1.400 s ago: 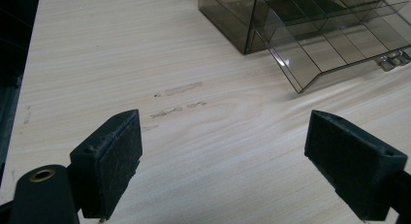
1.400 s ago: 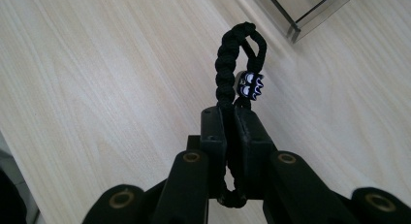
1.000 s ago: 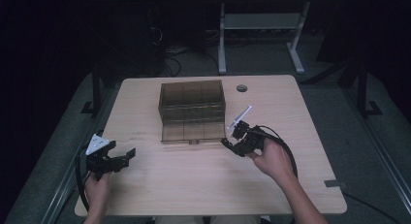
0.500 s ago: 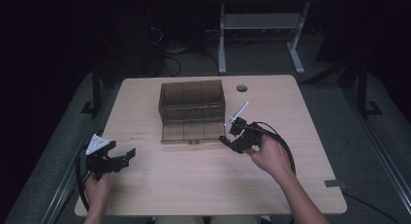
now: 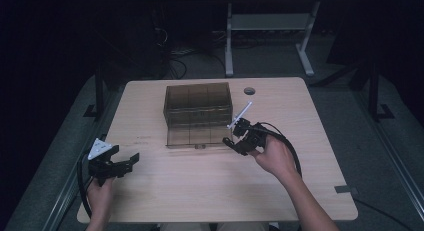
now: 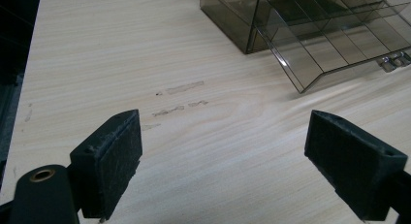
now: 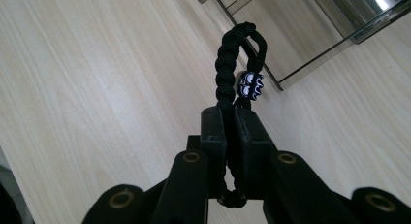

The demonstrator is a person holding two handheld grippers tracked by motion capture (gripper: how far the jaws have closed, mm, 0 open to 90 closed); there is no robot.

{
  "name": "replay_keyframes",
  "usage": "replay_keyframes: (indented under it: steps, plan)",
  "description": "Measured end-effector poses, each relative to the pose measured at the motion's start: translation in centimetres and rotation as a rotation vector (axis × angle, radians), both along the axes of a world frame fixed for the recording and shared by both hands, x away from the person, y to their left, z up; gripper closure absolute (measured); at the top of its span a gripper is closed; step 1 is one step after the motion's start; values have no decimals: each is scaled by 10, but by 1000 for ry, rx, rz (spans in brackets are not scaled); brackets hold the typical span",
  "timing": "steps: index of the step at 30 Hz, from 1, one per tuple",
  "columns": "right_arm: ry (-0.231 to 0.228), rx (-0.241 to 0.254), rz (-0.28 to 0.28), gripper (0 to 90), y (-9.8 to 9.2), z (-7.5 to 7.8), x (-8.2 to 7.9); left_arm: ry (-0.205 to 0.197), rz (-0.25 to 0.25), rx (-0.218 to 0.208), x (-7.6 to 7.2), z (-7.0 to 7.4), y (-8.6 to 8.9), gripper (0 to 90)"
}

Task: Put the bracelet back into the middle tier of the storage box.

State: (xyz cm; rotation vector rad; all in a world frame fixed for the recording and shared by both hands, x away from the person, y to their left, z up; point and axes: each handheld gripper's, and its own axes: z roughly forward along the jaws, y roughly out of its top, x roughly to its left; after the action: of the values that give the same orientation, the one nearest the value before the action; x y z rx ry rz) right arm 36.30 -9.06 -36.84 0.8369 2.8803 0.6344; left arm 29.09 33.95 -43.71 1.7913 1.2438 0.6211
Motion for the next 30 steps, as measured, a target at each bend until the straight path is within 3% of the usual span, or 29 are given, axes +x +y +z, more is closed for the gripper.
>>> replay_keyframes:
  steps: [30]
  plan:
    - [1, -21, 23, 830, 15, 5, 16, 7, 3, -5, 0, 0, 1, 129]
